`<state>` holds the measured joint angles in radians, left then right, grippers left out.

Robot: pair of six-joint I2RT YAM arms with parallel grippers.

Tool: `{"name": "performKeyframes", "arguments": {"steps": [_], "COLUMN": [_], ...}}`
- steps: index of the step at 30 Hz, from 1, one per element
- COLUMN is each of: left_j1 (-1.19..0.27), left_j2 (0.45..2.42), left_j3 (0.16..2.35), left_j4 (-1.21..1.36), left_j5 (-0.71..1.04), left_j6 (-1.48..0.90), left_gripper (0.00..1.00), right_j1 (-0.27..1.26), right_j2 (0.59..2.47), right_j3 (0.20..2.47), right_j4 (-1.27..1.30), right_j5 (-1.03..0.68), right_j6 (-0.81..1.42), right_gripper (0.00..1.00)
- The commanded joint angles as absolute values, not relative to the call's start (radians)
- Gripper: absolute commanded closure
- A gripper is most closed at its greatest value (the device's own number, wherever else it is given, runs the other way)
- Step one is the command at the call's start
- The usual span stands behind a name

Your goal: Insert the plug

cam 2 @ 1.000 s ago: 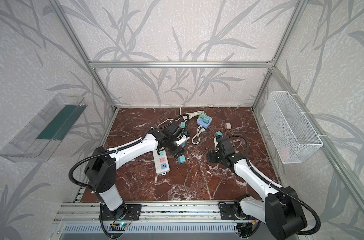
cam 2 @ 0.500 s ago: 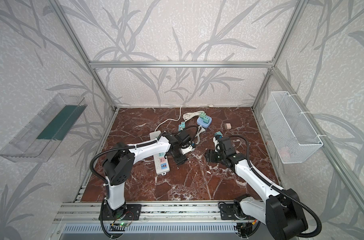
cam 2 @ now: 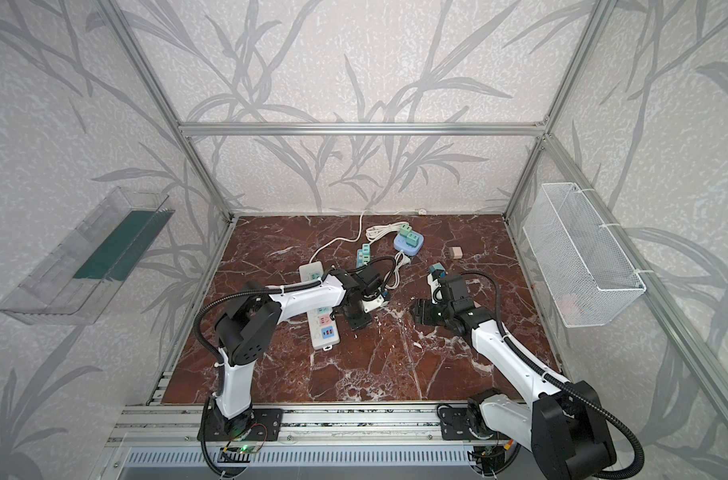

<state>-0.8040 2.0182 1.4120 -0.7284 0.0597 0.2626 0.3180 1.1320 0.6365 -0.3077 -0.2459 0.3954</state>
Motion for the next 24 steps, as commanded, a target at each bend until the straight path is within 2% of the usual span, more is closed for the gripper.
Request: {"name": "performKeyframes", "arguments": {"steps": [1, 5, 8, 15, 21, 24], "left_j1": [-0.802, -0.802, -0.804, -0.806, -0.808, -0.817], "left_j2": [2.018, 2.026, 2.015, 1.876, 1.623, 1.521], "left_j3": [1.397, 1.397, 1.387, 1.285, 1.035, 0.830], "left_j4": [-0.705, -0.700, -0.689, -0.510, -0.069, 0.300], "left_j5": [0.090, 0.095, 0.095, 0.111, 0.191, 0.239], "left_j6": [0.296, 0.291, 0.289, 0.233, 0.105, 0.072], "left_gripper": [0.49, 0.57, 0.66, 0.74, 0.80, 0.83], "right_j1": [0.305, 0.298, 0.297, 0.298, 0.299, 0.308], "right_j2": [1.101, 1.094, 1.095, 1.092, 1.096, 1.104], "right_j3": [0.640, 0.640, 0.642, 0.661, 0.713, 0.753], "right_j4": [-0.337, -0.340, -0.339, -0.339, -0.342, -0.327], "right_j5": [-0.256, -0.264, -0.274, -0.333, -0.485, -0.576], "right_j6": [0.373, 0.374, 0.379, 0.387, 0.397, 0.403], "right_gripper": [0.31, 0.31, 0.31, 0.31, 0.33, 0.43]}}
